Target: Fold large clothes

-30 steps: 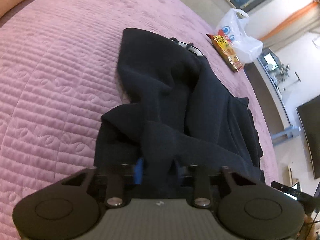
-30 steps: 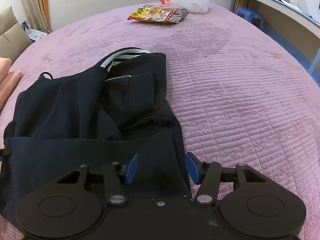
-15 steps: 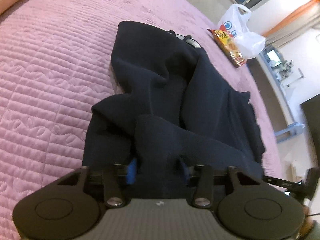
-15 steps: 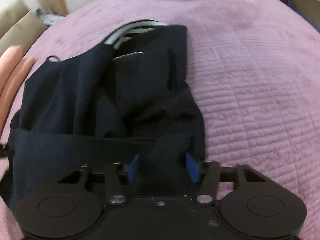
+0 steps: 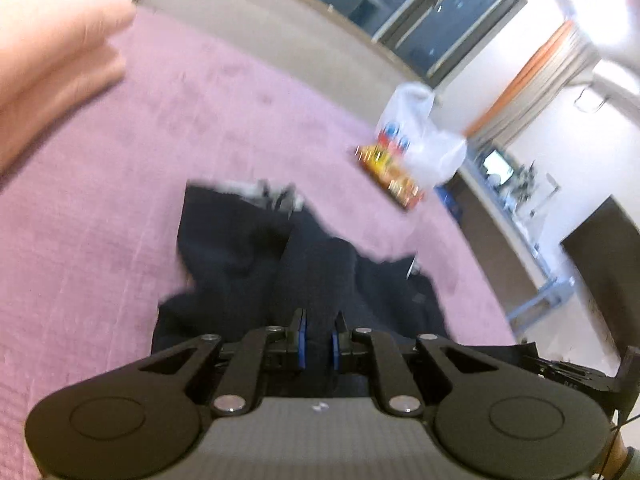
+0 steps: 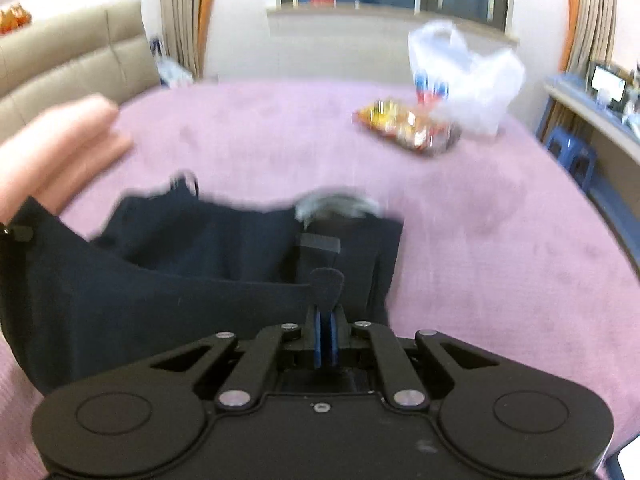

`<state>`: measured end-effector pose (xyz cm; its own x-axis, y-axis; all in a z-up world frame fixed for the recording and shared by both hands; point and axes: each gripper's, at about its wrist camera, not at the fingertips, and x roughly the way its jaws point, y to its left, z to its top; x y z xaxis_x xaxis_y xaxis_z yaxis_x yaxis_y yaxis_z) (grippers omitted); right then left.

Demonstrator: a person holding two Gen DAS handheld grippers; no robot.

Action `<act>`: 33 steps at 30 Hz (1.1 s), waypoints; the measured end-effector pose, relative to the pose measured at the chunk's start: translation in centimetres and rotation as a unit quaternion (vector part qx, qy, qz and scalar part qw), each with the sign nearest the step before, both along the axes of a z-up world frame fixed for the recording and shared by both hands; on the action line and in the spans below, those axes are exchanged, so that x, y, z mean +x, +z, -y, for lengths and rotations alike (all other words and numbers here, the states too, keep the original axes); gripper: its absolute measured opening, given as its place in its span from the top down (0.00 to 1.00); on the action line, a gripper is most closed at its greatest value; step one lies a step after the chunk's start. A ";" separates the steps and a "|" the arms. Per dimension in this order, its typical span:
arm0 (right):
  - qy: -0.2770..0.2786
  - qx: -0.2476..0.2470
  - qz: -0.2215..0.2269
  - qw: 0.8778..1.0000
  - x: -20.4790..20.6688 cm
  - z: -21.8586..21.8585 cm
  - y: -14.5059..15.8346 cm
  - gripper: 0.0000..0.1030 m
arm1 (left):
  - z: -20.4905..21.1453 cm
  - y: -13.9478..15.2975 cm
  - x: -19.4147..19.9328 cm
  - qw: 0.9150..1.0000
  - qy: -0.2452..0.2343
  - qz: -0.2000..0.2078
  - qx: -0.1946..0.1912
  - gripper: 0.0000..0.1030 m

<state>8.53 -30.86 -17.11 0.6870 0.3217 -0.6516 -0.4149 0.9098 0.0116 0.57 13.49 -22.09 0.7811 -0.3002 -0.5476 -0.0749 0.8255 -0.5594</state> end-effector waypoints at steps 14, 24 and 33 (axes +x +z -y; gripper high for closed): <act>-0.038 0.023 0.070 0.997 17.9 -4.5 -1.2 0.94 | -3.2 -0.7 16.2 0.995 0.060 0.058 0.053 0.88; -0.078 -0.046 -0.059 0.994 24.4 -7.7 -12.8 0.89 | -1.8 -11.5 22.2 0.982 0.112 -0.062 0.136 0.85; -0.026 -0.005 -0.001 1.000 19.6 -8.7 -4.7 0.74 | -0.3 -4.4 18.0 0.974 0.139 0.006 0.179 0.81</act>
